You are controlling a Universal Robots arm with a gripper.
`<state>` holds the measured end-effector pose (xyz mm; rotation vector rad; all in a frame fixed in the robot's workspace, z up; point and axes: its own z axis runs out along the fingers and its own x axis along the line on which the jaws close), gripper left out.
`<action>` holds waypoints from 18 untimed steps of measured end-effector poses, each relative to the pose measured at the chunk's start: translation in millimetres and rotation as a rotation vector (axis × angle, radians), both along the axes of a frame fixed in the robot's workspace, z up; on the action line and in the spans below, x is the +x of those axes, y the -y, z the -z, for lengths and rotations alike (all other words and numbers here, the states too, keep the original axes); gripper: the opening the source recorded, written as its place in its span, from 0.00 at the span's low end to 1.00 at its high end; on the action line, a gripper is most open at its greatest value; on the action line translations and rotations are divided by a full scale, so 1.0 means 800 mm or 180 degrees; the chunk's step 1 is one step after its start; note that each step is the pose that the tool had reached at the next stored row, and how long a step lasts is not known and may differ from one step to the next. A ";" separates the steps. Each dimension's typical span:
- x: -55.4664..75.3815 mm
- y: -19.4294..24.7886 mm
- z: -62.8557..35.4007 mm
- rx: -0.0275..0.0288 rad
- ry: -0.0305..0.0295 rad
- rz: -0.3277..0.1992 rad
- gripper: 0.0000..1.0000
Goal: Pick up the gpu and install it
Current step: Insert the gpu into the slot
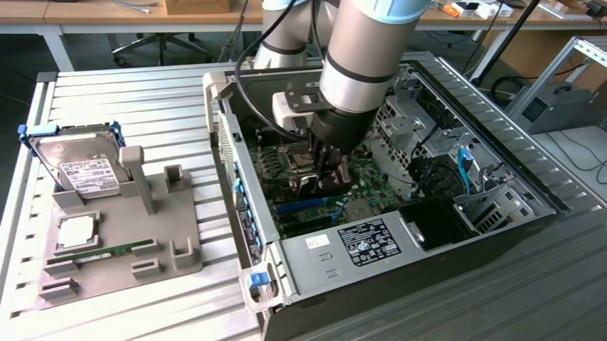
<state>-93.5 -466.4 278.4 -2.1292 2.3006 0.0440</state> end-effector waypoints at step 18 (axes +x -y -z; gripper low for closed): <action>-0.003 0.0000 0.004 0.0000 0.0000 0.0000 0.27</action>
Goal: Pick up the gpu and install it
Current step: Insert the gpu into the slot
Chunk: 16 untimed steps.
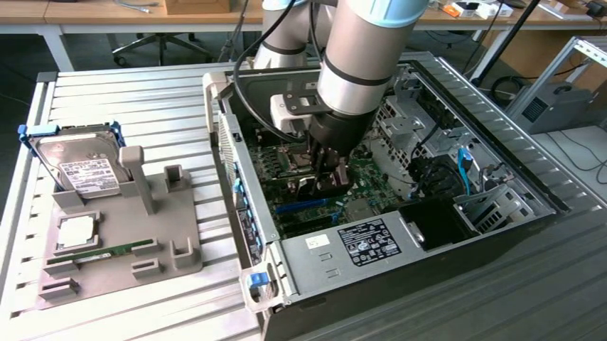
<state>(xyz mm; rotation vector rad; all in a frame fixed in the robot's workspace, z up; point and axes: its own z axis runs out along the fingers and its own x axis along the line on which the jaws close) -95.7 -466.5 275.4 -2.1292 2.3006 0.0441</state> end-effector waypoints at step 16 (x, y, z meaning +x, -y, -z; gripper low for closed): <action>0.000 -0.0004 0.001 0.0013 0.0000 -0.0076 0.27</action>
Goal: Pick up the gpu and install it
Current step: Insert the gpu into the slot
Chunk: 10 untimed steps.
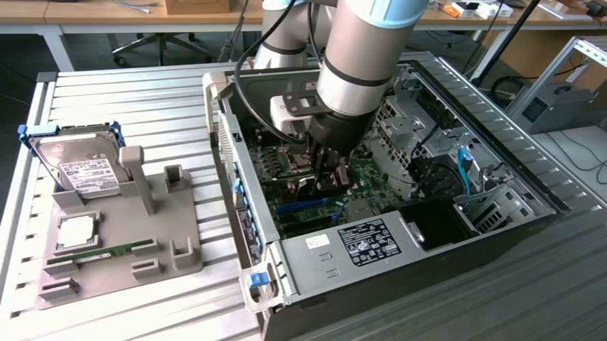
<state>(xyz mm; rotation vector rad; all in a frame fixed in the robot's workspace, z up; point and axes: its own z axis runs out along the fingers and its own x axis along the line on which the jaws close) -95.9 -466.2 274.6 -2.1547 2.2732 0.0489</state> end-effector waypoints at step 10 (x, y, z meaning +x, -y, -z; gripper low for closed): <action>-0.001 0.0000 0.004 0.0010 0.0000 -0.0019 0.27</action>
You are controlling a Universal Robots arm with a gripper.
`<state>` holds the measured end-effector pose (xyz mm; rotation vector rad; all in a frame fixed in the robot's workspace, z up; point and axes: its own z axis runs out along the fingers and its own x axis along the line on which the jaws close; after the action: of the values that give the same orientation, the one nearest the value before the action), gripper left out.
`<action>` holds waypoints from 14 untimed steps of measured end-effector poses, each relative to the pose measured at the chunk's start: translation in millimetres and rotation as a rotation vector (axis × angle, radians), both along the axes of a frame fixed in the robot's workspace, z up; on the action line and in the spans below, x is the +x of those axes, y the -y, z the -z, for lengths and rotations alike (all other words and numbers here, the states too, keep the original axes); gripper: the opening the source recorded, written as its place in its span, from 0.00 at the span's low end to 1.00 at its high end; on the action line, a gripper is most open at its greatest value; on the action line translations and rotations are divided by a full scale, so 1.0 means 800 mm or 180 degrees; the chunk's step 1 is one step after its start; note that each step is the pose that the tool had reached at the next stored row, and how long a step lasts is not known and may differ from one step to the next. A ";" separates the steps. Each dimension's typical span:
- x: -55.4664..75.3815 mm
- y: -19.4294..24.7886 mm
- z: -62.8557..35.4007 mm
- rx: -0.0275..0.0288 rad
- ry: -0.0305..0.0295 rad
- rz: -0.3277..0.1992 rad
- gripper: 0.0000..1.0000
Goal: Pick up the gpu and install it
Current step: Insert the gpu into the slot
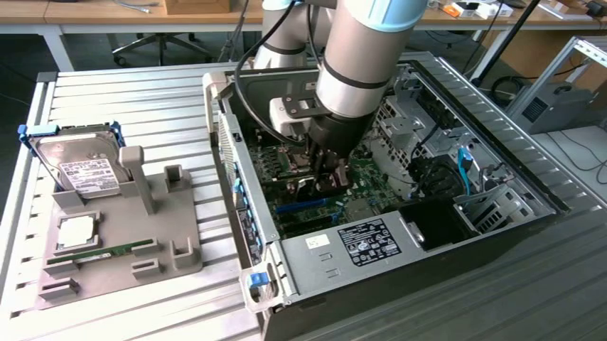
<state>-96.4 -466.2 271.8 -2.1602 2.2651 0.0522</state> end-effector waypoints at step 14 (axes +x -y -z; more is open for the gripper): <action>-0.001 -0.0013 0.008 0.0015 0.0000 -0.0036 0.27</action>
<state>-97.2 -465.1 265.6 -2.1707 2.2507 0.0576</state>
